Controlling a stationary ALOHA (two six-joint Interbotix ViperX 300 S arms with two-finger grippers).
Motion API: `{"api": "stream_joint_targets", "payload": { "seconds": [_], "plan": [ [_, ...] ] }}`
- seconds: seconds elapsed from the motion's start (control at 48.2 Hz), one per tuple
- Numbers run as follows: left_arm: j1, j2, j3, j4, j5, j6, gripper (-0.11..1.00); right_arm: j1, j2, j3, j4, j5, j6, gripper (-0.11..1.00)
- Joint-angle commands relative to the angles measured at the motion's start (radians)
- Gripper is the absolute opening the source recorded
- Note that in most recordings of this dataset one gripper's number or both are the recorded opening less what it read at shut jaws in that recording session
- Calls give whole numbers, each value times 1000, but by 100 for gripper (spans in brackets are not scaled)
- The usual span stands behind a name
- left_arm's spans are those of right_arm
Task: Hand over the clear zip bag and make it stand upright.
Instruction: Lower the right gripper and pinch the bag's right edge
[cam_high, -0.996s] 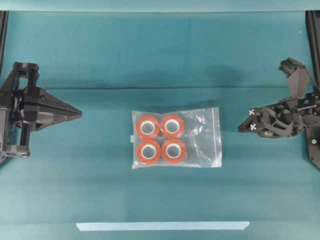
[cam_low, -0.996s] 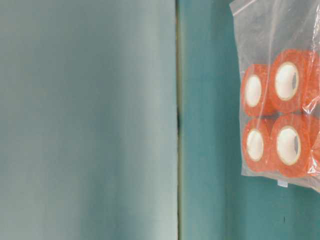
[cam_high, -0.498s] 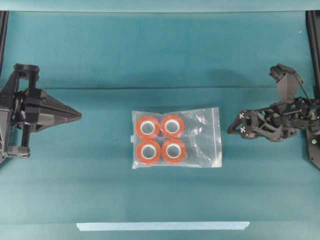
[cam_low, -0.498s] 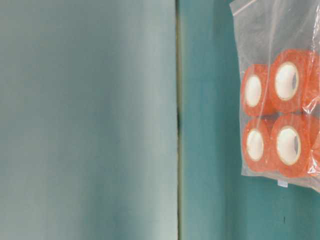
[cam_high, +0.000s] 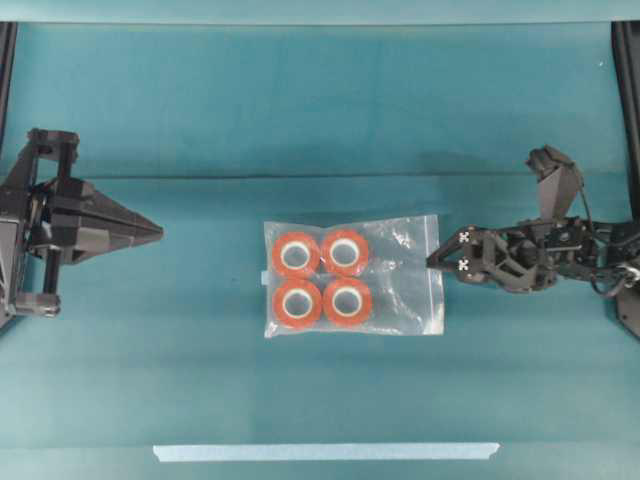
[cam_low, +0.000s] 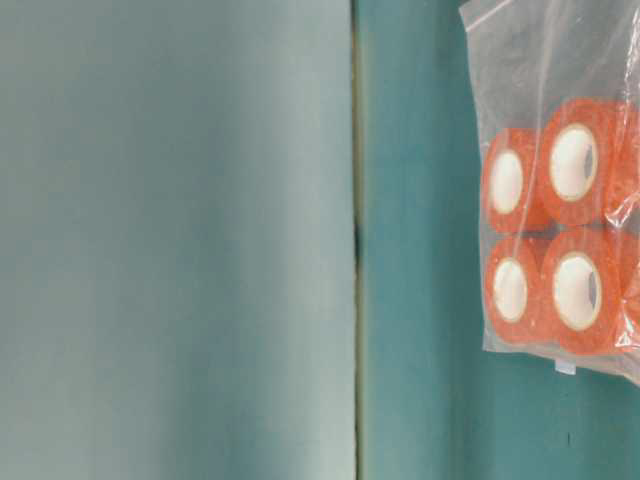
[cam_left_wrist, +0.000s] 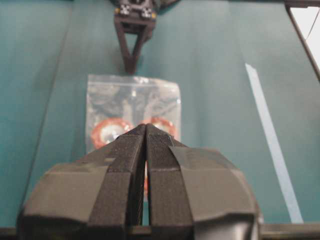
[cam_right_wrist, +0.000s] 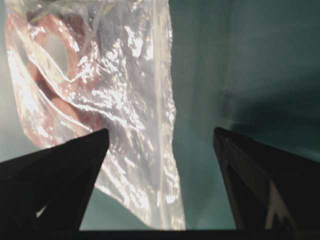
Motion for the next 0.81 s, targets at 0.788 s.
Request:
{"api": "stream_joint_targets", "payload": {
  "seconds": [0.788],
  "plan": [
    [0,-12,-25,2,18,2,-1,57,169,-109,2,-100,25,92]
  ]
}}
